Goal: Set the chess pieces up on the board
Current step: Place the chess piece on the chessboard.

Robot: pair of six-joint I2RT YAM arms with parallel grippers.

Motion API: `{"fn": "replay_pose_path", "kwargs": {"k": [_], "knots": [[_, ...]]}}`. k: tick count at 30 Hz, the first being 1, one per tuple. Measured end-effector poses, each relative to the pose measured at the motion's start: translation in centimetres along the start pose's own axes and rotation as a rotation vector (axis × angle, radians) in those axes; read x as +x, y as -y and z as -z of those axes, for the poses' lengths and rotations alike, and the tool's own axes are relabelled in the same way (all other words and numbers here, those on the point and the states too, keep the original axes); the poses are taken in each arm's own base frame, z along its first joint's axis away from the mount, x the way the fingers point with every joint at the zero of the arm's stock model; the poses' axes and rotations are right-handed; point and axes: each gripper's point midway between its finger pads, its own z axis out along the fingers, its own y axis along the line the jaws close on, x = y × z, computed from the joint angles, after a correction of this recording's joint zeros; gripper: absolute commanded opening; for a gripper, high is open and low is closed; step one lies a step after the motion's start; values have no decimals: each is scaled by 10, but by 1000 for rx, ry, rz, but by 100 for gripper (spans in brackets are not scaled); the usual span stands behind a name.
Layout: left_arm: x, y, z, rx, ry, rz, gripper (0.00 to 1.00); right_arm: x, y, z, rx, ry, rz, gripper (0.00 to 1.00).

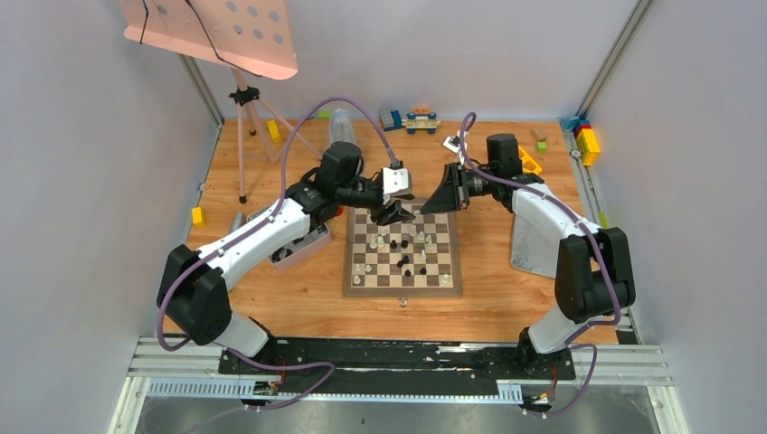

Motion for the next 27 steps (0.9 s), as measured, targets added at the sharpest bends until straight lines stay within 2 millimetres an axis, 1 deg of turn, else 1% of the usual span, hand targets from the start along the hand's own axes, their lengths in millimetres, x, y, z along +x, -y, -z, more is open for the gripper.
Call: {"fn": "replay_pose_path", "kwargs": {"k": [3, 8, 12, 14, 16, 19, 20, 21, 22, 24, 27], "knots": [[0, -1, -1, -1, 3, -3, 49, 0, 0, 0, 0, 0, 1, 2], [1, 1, -5, 9, 2, -4, 44, 0, 0, 0, 0, 0, 1, 1], [2, 4, -8, 19, 0, -7, 37, 0, 0, 0, 0, 0, -2, 2], [3, 5, -9, 22, -2, -7, 33, 0, 0, 0, 0, 0, -1, 1], [5, 5, -10, 25, -6, -8, 26, 0, 0, 0, 0, 0, -2, 2], [6, 6, -10, 30, -10, -5, 19, -1, 0, 0, 3, 2, 2, 2], [7, 6, -10, 31, -11, -7, 15, -1, 1, 0, 3, 2, 4, 2], [7, 6, -10, 30, -11, -8, 13, -1, 0, 0, 2, 2, 6, 2], [7, 6, -10, 30, -11, -10, 9, -1, 0, 0, 2, 2, 5, 4], [7, 6, -10, 31, -12, -11, 3, -1, 1, 0, 5, 3, 6, 8], [8, 7, -9, 33, -21, -9, 0, -1, 2, 0, 12, 5, 4, 15]]}}
